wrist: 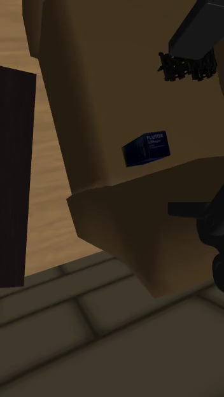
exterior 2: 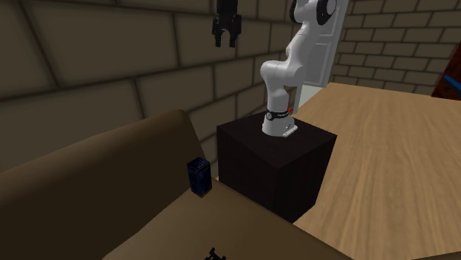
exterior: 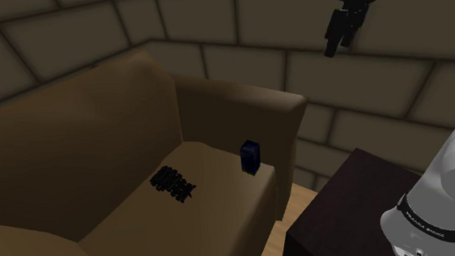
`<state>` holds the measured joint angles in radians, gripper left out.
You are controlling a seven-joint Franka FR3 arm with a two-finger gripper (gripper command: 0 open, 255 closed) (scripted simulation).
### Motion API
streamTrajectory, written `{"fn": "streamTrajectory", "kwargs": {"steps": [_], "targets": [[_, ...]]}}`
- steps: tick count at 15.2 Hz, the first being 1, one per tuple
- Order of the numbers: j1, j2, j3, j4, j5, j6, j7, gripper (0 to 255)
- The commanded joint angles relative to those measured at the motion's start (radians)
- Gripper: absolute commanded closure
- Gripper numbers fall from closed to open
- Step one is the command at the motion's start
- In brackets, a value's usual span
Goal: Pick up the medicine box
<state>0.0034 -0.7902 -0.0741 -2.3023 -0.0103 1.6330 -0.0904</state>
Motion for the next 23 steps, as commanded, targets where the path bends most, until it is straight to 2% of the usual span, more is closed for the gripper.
{"fn": "streamTrajectory", "kwargs": {"steps": [1, 12, 17, 23], "targets": [[0.000, 0.000, 0.000, 0.000, 0.000, 0.000, 0.000, 0], [0.026, 0.216, 0.070, -0.160, 0.041, 0.368, 0.097, 0], [0.038, 0.368, 0.100, -0.176, 0.053, 0.534, 0.140, 0], [0.048, 0.582, 0.134, -0.147, 0.053, 0.715, 0.195, 0]]}}
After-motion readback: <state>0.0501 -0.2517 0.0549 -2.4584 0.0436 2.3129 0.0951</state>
